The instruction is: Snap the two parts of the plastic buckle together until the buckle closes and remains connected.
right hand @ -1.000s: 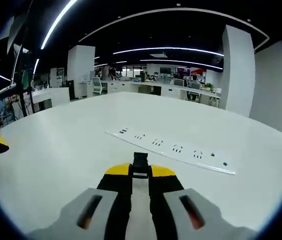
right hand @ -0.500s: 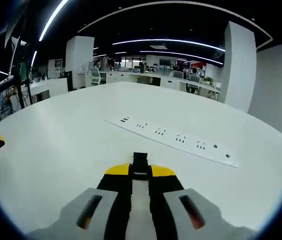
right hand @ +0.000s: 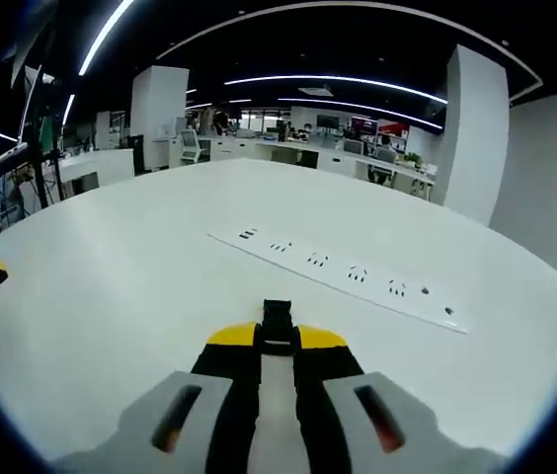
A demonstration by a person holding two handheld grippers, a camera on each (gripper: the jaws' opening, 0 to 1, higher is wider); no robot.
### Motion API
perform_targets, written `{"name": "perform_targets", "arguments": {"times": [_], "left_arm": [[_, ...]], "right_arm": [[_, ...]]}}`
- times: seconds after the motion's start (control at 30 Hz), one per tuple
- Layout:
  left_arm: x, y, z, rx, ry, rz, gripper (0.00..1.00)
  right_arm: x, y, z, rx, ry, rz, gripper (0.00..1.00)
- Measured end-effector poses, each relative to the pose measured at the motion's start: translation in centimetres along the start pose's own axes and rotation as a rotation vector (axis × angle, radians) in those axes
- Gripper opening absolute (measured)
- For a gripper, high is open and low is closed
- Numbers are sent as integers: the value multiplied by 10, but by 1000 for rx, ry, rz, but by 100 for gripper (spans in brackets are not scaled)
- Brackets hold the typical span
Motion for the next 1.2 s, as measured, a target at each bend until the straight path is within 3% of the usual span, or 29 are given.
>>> {"name": "perform_targets", "arguments": {"times": [0.67,0.77,1.0,1.07,1.2], "left_arm": [[3,1,3,3,18,-9,98],[4,2,3,3,20,-11,98],[5,3,3,5,21,-17,98],[5,3,3,4,19,-17,99],[6,3,4,5,19,-19,99]], "right_arm": [[-1,-2,-4,-16,-26,-2,12],[-3,-3,-4,3,-34,10,33],[-13,-3,-14,-16,-38,84,95],[-15,-3,-15,-22,-39,96,100],[-22,-4,-13,-29,-32,121,100]]}}
Point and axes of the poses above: the point that each gripper's makers call its tool centre point, and the gripper's own axes: y roughly forward along the fingers, z roughly to its right, x roughly out of its underside, the point moved 1 cm from there along -y, roughly backward along the fingers, and after that the axes turned 8 degrees about -x, right-handed, at the moved point
